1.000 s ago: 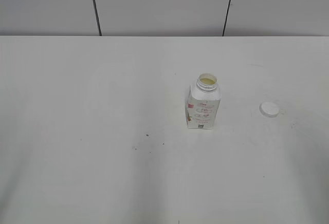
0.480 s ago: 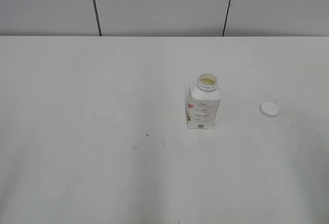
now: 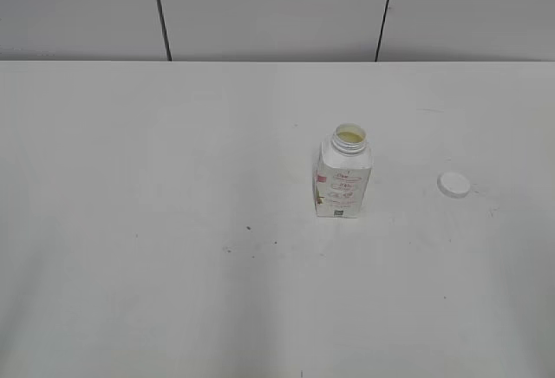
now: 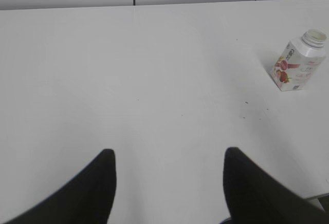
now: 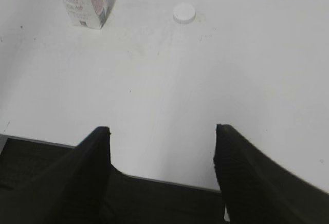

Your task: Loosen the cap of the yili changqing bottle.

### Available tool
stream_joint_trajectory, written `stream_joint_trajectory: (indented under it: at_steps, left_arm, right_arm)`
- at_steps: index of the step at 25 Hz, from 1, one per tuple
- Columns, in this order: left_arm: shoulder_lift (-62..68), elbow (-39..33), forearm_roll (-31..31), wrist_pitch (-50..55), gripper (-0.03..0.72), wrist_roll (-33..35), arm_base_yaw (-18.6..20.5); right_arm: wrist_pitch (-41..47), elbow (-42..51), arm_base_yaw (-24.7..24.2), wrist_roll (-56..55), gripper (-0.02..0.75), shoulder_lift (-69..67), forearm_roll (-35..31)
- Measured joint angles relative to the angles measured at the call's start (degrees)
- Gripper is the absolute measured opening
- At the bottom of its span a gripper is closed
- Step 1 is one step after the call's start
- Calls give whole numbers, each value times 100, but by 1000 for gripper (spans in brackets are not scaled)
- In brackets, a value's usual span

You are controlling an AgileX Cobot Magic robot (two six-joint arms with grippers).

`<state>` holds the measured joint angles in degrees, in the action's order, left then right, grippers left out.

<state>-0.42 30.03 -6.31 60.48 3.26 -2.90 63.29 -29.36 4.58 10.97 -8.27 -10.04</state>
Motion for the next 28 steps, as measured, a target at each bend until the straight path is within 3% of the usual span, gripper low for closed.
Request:
stream_joint_trajectory:
  at_steps: [8, 28]
  left_arm:
    - [0, 0, 0, 0, 419, 0, 0]
    - [0, 0, 132, 0, 419, 0, 0]
  right_arm:
    - [0, 0, 0, -76, 501, 858, 45]
    - [1, 0, 0, -132, 500, 871, 180]
